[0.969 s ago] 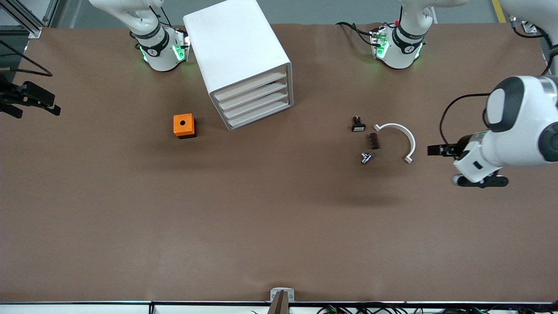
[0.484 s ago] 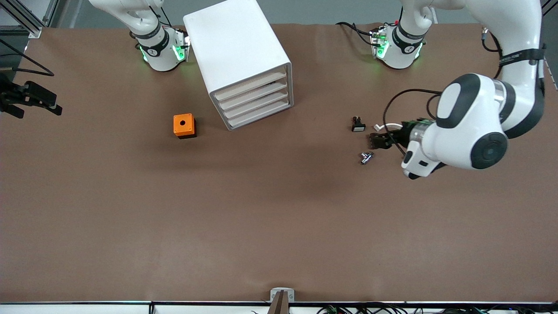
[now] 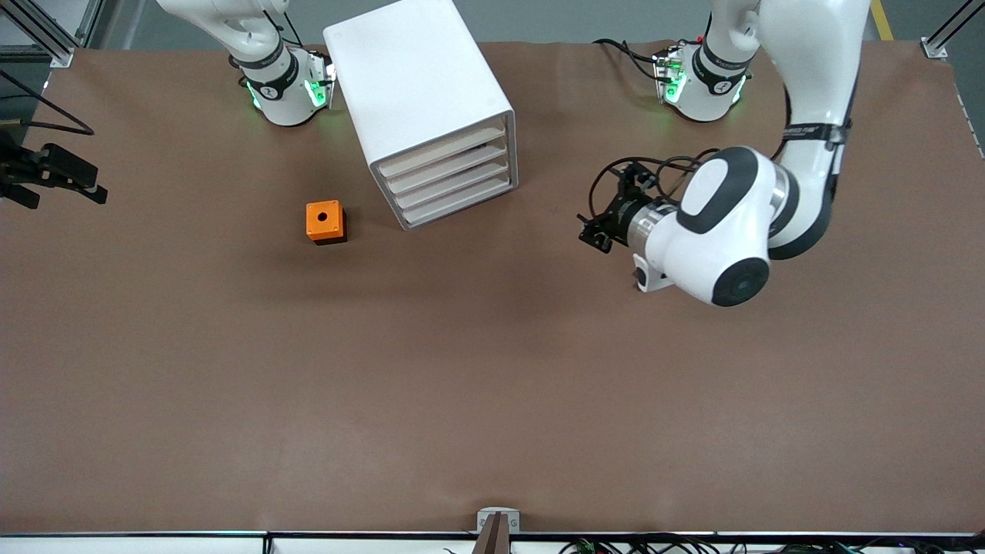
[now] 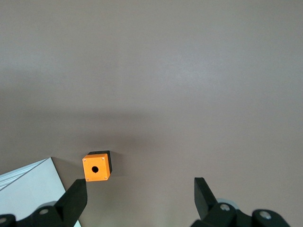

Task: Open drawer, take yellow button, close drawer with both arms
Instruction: 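Reach the left gripper to the white cabinet drawer and grasp its front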

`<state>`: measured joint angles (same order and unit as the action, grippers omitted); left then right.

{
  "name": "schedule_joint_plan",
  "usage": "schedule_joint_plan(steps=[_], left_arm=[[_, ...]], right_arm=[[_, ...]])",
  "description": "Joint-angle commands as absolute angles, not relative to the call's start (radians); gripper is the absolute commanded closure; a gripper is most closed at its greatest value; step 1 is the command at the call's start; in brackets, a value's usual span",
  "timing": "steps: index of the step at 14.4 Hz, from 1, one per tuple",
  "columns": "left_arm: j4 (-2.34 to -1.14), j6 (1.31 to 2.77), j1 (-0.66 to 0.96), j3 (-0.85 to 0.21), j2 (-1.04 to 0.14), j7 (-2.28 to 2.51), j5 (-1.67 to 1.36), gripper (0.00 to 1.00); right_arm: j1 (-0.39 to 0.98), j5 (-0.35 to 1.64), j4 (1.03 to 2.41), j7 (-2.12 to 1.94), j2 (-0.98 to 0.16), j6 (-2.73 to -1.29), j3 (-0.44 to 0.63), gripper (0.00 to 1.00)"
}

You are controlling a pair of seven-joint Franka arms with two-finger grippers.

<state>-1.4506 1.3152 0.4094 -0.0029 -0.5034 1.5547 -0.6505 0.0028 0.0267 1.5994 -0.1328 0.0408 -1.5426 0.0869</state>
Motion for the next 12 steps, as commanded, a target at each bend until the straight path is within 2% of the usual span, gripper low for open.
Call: schedule_joint_plan(steps=[1,10,11,12], left_arm=[[-1.402,1.284,0.431,0.002,-0.578,1.773,-0.759,0.0],[-1.39,1.285,0.5,-0.005,-0.741,2.252,-1.035,0.0],[-1.39,1.285,0.509,-0.006,-0.747,2.287,-1.045,0.01],[-1.39,1.285,0.518,-0.009,-0.75,2.311,-1.06,0.07]], right_arm=[[-0.009,0.015,1.605,-0.144,0.061,-1.533,0.08,0.0],[-0.012,0.015,1.609,-0.132,0.078,-1.537,0.08,0.0],[-0.012,0.015,1.611,-0.13,0.077,-1.539,0.08,0.0],[-0.011,0.015,1.611,-0.13,0.077,-1.542,0.08,0.0]])
